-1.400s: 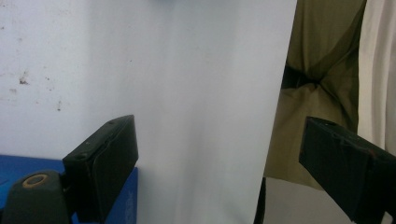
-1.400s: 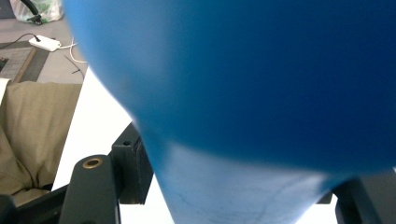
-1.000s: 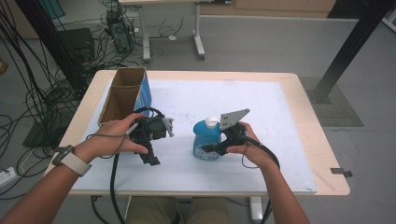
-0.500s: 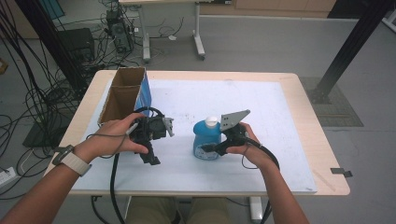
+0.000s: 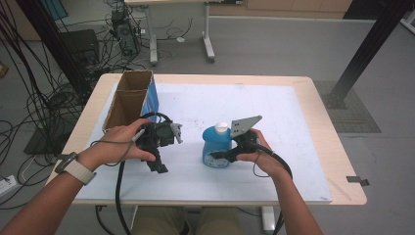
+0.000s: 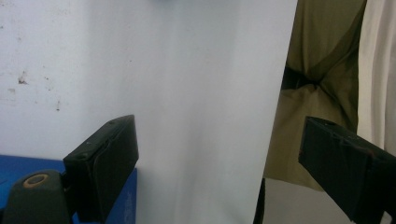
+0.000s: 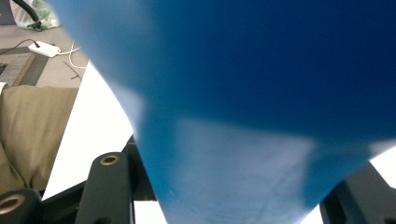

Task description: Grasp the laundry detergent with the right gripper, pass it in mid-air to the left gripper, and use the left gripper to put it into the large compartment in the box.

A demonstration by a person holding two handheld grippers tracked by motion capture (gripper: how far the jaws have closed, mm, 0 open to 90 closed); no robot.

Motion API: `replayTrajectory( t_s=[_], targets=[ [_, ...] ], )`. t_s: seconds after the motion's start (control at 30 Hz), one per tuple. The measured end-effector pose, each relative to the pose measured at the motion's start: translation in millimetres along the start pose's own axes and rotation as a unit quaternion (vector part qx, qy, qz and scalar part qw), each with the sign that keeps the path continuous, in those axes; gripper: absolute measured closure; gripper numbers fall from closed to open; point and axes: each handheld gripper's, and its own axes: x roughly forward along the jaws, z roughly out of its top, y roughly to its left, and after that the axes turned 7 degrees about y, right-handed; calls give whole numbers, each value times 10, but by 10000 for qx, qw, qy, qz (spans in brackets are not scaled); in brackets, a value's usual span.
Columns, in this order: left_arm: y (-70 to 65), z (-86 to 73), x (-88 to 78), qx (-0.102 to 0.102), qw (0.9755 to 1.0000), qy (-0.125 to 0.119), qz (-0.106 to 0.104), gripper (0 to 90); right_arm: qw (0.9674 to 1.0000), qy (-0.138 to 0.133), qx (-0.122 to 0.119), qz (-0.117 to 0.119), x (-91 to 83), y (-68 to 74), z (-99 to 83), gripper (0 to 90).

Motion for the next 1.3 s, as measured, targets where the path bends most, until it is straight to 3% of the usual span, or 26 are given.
replayTrajectory(
  t_s=[0.7, 1.3],
  targets=[
    [10, 6, 14, -4, 10000, 5, -29, 124, 9999, -68, -98, -21, 0, 7, -18, 428],
    [10, 0, 14, -39, 10000, -31, -51, 126, 10000, -46, -2, -48, -2, 11, -16, 442]
  ],
)
